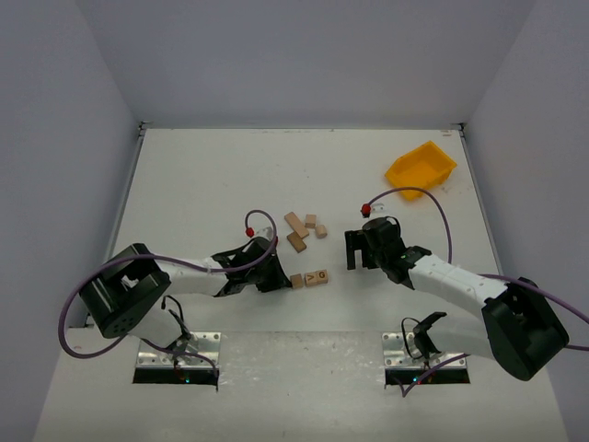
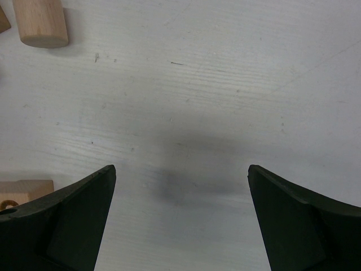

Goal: Build the wood block tower

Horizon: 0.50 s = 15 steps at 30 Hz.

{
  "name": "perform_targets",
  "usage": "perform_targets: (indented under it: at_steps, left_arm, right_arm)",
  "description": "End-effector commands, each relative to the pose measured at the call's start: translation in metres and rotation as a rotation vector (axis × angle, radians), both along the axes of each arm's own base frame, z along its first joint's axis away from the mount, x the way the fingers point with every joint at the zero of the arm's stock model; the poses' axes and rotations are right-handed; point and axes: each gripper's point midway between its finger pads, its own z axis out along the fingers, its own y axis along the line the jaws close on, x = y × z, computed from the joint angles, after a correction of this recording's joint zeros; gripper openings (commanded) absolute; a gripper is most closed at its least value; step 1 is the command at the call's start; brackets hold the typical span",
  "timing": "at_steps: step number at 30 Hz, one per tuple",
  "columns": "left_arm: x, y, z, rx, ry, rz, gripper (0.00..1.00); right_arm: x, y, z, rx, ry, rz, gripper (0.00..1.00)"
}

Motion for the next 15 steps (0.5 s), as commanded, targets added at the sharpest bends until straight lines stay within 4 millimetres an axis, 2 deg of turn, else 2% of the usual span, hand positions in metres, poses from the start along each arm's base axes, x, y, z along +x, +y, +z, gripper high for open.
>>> perform_targets:
  at_steps: [1,7,15]
  left_arm:
    - [0.007,-0.006,0.006,0.005,-0.034,-0.016,0.0]
    - [0.006,-0.001,0.005,0.032,-0.032,-0.015,0.0]
    - [0.018,-0.003,0.007,0.062,-0.067,-0.009,0.0]
  right_arm:
    - [0.015,0.001,0.016,0.016,-0.059,-0.03,0.99]
    - [0.015,0.001,0.016,0.015,-0.058,-0.029,0.99]
    - [0.016,0.002,0.015,0.012,-0.053,-0.027,0.99]
